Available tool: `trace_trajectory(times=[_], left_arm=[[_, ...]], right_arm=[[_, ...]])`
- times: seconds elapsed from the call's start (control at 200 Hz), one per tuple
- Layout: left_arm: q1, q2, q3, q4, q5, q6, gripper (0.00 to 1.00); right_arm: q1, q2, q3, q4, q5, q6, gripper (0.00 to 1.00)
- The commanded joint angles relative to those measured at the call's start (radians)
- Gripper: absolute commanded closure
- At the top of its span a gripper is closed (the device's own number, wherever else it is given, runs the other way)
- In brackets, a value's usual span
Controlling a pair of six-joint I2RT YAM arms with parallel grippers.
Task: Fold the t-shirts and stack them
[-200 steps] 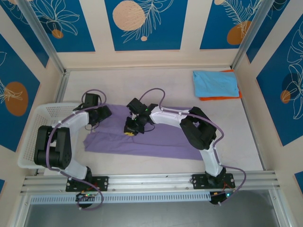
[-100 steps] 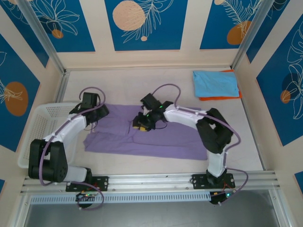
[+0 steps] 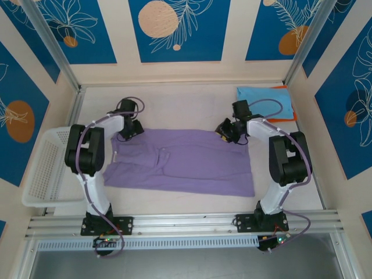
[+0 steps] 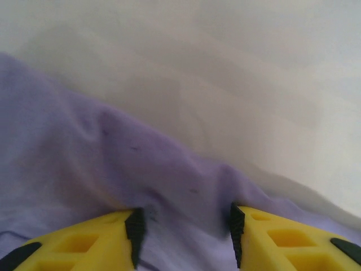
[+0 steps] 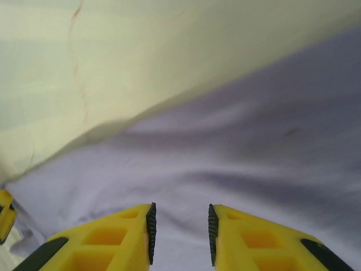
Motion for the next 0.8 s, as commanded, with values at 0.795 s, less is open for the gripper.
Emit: trace_trajectory(times=[0.795], left_arm=[[-0.016,0.385,0.704,-0.271,0.034,0.093,0.41]], right_arm=[[-0.221,-0.443,-0.4,0.117,0.09,0.072,0.5]])
